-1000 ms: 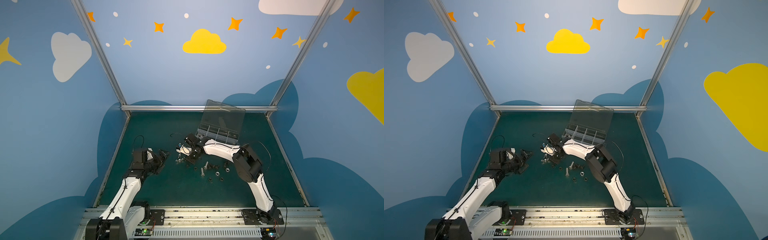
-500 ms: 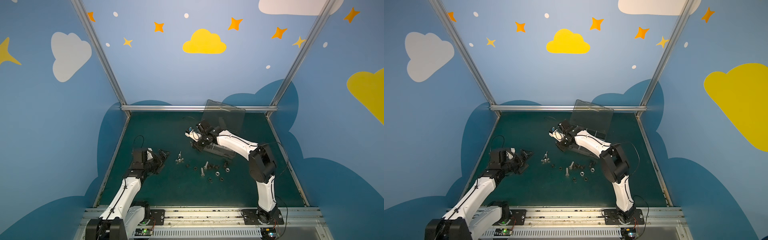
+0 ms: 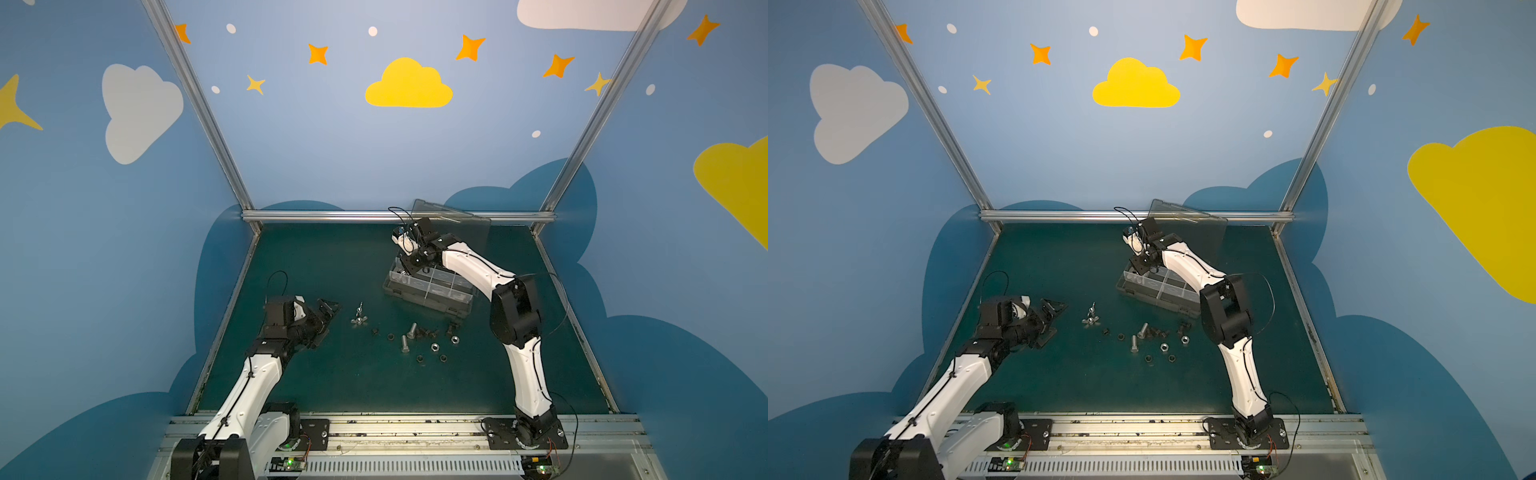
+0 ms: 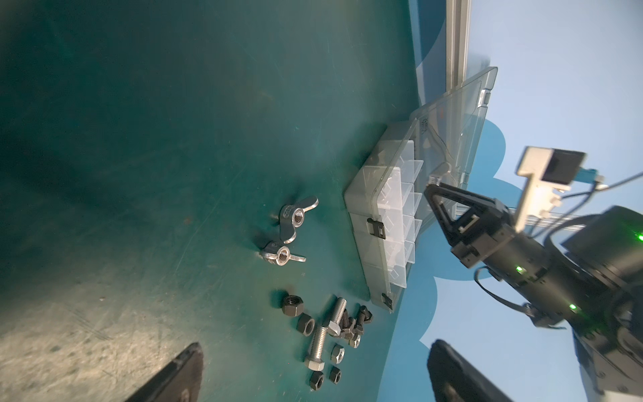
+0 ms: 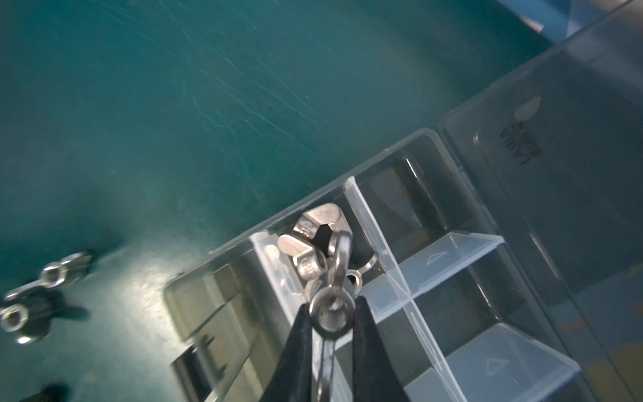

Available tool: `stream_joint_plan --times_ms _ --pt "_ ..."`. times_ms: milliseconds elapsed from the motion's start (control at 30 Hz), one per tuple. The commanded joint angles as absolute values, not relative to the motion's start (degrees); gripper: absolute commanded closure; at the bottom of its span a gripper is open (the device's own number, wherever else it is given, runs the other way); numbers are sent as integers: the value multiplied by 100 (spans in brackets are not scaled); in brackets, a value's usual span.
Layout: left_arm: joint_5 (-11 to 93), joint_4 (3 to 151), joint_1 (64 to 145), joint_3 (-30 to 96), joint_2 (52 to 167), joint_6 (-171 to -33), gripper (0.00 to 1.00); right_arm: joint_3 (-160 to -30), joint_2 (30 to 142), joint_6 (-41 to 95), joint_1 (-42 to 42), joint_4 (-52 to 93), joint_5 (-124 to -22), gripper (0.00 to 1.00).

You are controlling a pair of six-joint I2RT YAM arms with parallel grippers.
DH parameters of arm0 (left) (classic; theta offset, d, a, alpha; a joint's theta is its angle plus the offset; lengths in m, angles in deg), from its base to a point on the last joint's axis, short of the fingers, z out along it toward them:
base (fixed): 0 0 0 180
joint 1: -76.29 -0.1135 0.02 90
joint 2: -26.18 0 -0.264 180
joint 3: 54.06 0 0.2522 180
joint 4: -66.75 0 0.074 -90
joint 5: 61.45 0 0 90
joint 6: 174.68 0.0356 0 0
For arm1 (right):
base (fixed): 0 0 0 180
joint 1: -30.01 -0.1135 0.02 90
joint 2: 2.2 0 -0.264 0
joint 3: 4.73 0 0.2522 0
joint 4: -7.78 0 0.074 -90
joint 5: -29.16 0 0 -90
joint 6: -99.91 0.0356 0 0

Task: Sort the screws and nuts into containers
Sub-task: Place the nut into the container.

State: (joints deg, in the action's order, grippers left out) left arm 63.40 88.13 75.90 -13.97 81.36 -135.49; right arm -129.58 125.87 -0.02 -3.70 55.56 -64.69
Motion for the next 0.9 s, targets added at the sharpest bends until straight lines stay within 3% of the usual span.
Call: stream_joint_plan --times_ms 0,200,467,867 --pt "6333 8953 7568 -1429 8107 -13451 0 -13198 12746 77 -360 5694 -6374 95" --pt "6300 8993 7570 -1393 8153 -13450 0 -13240 12832 78 -357 5691 -6317 85" --pt "6260 9076 7583 -1300 8295 -13326 0 -13213 12708 34 -361 5695 -6294 59" --pt "5254 9769 8437 -369 9068 -12746 0 -12041 11067 313 -399 5508 -6905 52"
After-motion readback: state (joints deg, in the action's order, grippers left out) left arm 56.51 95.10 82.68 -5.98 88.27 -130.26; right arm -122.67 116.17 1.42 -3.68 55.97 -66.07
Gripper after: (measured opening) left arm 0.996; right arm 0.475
